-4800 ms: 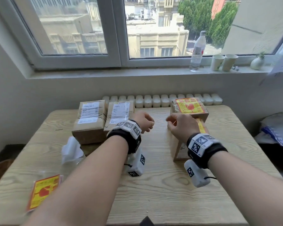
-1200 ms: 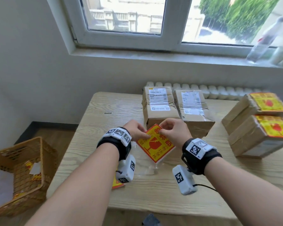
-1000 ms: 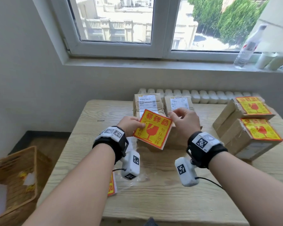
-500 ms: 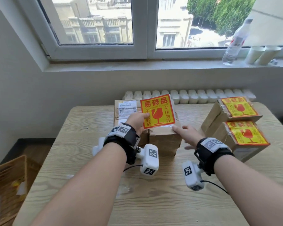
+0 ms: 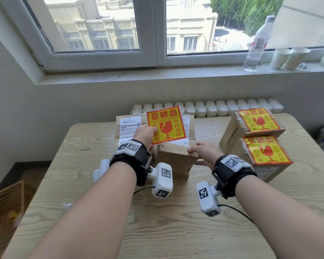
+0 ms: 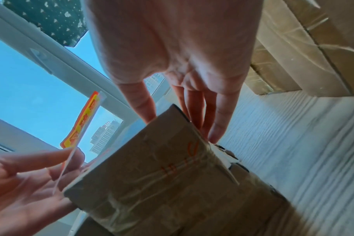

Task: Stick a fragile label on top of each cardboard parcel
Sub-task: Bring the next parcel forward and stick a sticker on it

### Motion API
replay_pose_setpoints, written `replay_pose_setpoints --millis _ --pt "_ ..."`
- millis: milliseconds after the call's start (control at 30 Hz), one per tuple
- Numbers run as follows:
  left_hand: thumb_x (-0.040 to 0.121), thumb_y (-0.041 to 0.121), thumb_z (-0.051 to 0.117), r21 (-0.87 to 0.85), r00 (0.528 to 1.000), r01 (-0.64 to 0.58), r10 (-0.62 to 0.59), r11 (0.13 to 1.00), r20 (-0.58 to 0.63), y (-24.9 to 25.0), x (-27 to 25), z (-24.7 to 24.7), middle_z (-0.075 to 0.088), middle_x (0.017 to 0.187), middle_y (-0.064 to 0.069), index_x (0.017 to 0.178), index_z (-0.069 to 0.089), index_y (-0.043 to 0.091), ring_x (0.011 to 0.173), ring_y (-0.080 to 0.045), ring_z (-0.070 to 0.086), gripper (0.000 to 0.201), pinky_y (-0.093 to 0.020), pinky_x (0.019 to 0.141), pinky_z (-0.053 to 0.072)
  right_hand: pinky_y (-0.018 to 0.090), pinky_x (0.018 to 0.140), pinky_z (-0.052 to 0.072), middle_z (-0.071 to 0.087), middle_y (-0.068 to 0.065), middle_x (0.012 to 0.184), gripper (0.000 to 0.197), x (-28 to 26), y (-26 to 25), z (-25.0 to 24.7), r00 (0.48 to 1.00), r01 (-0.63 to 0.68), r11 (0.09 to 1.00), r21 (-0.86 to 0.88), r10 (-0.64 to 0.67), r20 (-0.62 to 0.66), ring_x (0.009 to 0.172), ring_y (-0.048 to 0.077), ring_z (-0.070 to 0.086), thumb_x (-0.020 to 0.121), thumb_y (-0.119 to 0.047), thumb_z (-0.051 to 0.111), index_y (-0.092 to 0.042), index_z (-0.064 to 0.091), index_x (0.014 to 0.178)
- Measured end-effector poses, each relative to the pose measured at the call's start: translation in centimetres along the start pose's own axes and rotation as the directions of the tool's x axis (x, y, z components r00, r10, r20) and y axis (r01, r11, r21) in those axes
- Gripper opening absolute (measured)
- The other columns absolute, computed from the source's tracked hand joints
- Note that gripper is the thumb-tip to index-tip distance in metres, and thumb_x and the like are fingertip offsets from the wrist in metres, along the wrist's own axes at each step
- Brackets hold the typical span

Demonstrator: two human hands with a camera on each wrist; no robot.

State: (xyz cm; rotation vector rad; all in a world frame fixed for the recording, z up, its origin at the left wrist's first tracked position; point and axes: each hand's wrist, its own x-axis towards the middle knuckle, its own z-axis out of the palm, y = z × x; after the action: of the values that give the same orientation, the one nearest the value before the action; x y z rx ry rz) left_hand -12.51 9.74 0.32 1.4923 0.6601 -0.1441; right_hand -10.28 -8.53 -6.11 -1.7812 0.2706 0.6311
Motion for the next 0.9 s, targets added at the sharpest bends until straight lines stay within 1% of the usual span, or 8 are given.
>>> replay_pose_setpoints --millis 133,267,367,500,567,700,800,900 --pt "0.098 0.009 0.045 0.016 1.0 -0.017 0.017 1.0 0.019 0.7 -0.7 1.3 0.063 0.121 -0.018 0.117 0.054 0.003 0.11 -0.031 0.062 0.021 -0.046 0.095 0.051 0.048 0.093 0.053 0.067 0.013 0.109 0.054 -1.0 0.9 -0.6 0.997 0.066 0.996 0.062 -0.063 -0.041 0.104 0.03 0.065 0.076 0.008 0.069 -0.004 0.054 0.127" --pt "0.098 0.008 0.042 -0.048 0.998 0.021 -0.018 0.999 0.065 0.5 -1.6 1.6 0.066 0.105 -0.01 0.095 0.055 0.014 0.101 -0.025 0.063 0.015 -0.043 0.092 0.05 0.044 0.085 0.057 0.056 0.006 0.111 0.094 -2.3 1.5 -2.0 0.986 0.167 0.986 0.015 -0.167 -0.005 0.1 0.025 0.063 0.07 0.014 0.07 -0.024 0.029 0.146" --pt "0.095 0.012 0.043 -0.132 0.993 0.07 -0.056 0.989 0.107 0.2 -2.4 1.7 0.066 0.095 -0.006 0.094 0.056 0.017 0.092 -0.024 0.061 0.014 -0.047 0.097 0.04 0.037 0.076 0.057 0.051 0.005 0.107 0.113 -4.1 1.6 -3.3 0.977 0.209 0.975 -0.077 -0.204 0.063 0.093 0.021 0.063 0.069 0.02 0.068 -0.037 0.014 0.15" --pt "0.095 0.014 0.041 -0.165 0.989 0.081 -0.058 0.983 0.137 0.3 -4.1 2.6 0.065 0.11 -0.011 0.118 0.054 0.01 0.101 -0.03 0.06 0.027 -0.062 0.103 0.034 0.044 0.078 0.058 0.053 0.012 0.108 0.099 -5.8 2.1 -4.9 0.983 0.185 0.983 -0.012 -0.184 0.026 0.095 0.027 0.061 0.073 0.023 0.056 -0.039 0.027 0.143" --pt "0.094 0.014 0.039 -0.149 0.982 0.096 -0.069 0.984 0.173 0.0 -4.9 3.2 0.064 0.113 -0.014 0.131 0.049 0.007 0.104 -0.032 0.06 0.039 -0.062 0.102 0.036 0.052 0.085 0.056 0.057 0.014 0.108 0.076 -6.6 2.1 -5.9 0.988 0.153 0.978 0.138 -0.156 0.011 0.095 0.029 0.061 0.076 0.021 0.049 -0.026 0.04 0.136" --pt "0.094 0.012 0.034 -0.111 0.971 0.114 -0.087 0.987 0.223 -1.2 -6.0 4.4 0.062 0.1 -0.017 0.123 0.049 0.002 0.099 -0.036 0.059 0.034 -0.057 0.103 0.04 0.052 0.087 0.054 0.064 0.011 0.096 0.03 -8.2 2.4 -7.5 0.987 0.159 0.966 0.205 -0.159 -0.014 0.091 0.024 0.062 0.087 -0.003 0.053 -0.018 0.053 0.114" --pt "0.092 0.012 0.036 -0.052 0.966 0.129 -0.114 0.99 0.232 -1.9 -7.0 4.9 0.061 0.091 -0.017 0.121 0.049 -0.002 0.084 -0.037 0.062 0.034 -0.05 0.083 0.052 0.05 0.087 0.052 0.062 0.013 0.111 0.026 -9.3 2.8 -8.5 0.988 0.157 0.968 0.195 -0.156 -0.023 0.106 0.027 0.058 0.09 -0.022 0.052 -0.019 0.051 0.116" --pt "0.091 0.011 0.038 -0.029 0.968 0.133 -0.123 0.991 0.219 -2.4 -7.4 5.5 0.061 0.09 -0.018 0.12 0.048 -0.001 0.082 -0.041 0.064 0.033 -0.052 0.079 0.053 0.048 0.086 0.051 0.06 0.01 0.109 0.022 -10.6 3.0 -9.1 0.991 0.136 0.967 0.217 -0.135 -0.019 0.103 0.027 0.057 0.091 -0.039 0.049 -0.023 0.052 0.106"
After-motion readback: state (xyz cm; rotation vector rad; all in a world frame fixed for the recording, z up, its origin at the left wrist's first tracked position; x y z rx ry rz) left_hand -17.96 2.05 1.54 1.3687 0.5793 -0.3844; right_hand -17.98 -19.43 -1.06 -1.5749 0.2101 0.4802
